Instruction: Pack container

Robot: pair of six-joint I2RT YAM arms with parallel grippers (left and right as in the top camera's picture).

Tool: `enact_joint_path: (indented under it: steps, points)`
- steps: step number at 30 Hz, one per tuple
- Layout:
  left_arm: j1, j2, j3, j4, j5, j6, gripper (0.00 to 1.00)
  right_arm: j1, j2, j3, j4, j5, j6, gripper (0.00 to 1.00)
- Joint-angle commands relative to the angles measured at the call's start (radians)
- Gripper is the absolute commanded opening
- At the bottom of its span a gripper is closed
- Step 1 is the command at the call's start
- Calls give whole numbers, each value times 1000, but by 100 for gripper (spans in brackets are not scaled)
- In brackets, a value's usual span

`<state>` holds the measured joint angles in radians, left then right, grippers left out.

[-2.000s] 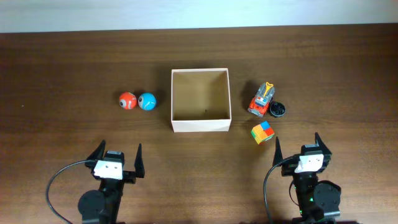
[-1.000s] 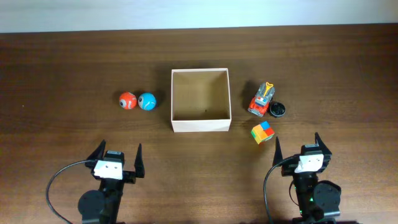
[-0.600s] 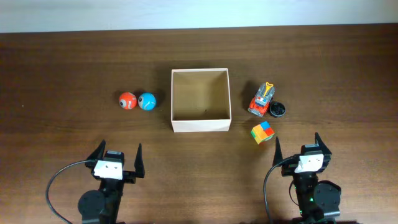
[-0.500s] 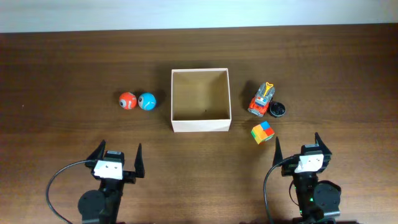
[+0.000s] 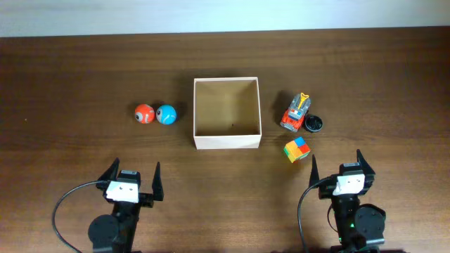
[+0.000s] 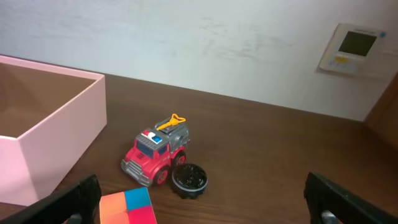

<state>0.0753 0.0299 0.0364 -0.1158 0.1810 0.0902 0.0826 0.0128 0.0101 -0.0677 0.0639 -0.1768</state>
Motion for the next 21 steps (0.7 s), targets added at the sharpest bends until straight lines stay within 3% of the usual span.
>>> enact_joint_path:
  steps: [1, 10, 15, 21]
  points:
    - [6, 3, -2, -4, 10, 16, 99, 8, -10, -5, -5, 26, -10, 99]
    - [6, 3, -2, -4, 10, 16, 99, 8, -10, -5, -4, 19, -9, 99]
    - [6, 3, -2, -3, 10, 16, 99, 8, -10, -5, -11, -85, -5, 99]
    - [6, 3, -2, -4, 10, 16, 99, 8, -9, -5, -5, -151, 167, 99]
